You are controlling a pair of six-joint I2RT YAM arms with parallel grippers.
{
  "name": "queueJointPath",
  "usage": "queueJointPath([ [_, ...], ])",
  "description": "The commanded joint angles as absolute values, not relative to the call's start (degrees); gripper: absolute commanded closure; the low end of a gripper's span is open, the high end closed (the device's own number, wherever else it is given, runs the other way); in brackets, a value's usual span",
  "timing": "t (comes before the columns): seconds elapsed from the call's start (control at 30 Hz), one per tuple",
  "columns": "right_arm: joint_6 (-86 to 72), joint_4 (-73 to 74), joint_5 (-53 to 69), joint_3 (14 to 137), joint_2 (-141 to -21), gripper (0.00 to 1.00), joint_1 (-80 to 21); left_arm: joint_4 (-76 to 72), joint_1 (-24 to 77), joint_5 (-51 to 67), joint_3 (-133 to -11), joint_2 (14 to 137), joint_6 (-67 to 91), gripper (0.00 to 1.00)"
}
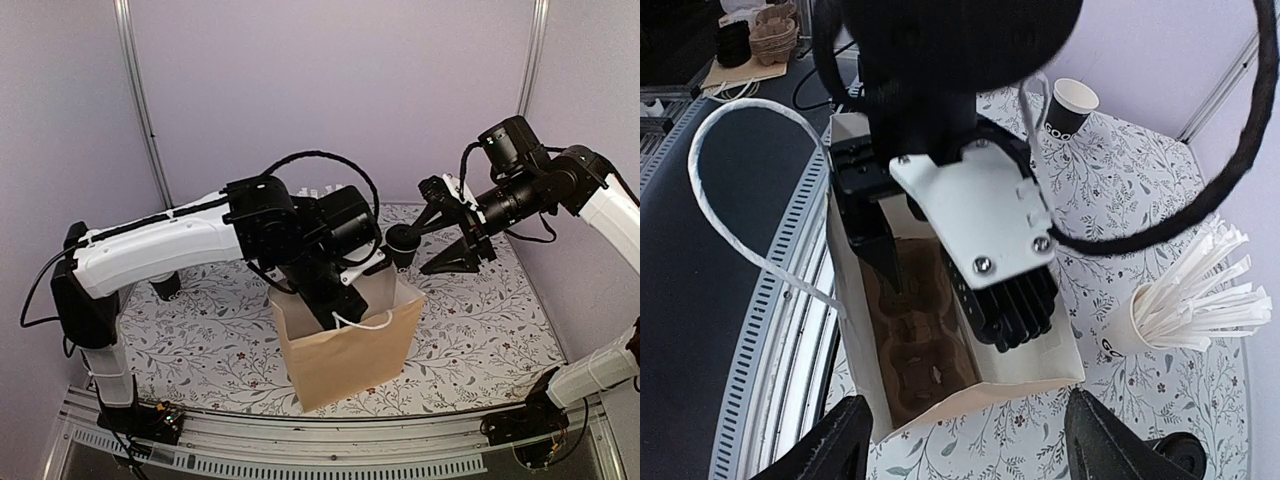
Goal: Pack the takeout coffee
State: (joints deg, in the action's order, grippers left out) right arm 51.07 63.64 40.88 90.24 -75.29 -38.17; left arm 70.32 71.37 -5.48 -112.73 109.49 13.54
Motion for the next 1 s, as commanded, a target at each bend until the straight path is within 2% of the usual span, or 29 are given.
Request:
queueJointPath([
  [0.0,49.51,61.47,42.39,88.81,-76.14,0.31,-37.88,69.85,71.64,-5.5,-115.49,102.98,12.04,0.36],
  [0.33,48.54,61.09,42.59,88.99,-77.96,0.31,-37.81,70.42,70.43,-5.65,-119.87,97.13,11.01,0.38],
  [0.5,48.21,61.08,42.99,88.6,-78.04,0.31,-37.79,64.23,67.94,-0.5,-112.95,91.87,10.88,0.4],
  [0.8,48.2,61.04,44.43,88.59,-78.39,0.31,-37.79,60.43,64.21,-0.46,-106.95,92.62,9.69,0.4],
  [0.97,48.16,60.93,48.06,88.93,-79.78,0.32,-37.88,59.57,58.98,4.72,-106.48,94.7,11.99,0.4],
])
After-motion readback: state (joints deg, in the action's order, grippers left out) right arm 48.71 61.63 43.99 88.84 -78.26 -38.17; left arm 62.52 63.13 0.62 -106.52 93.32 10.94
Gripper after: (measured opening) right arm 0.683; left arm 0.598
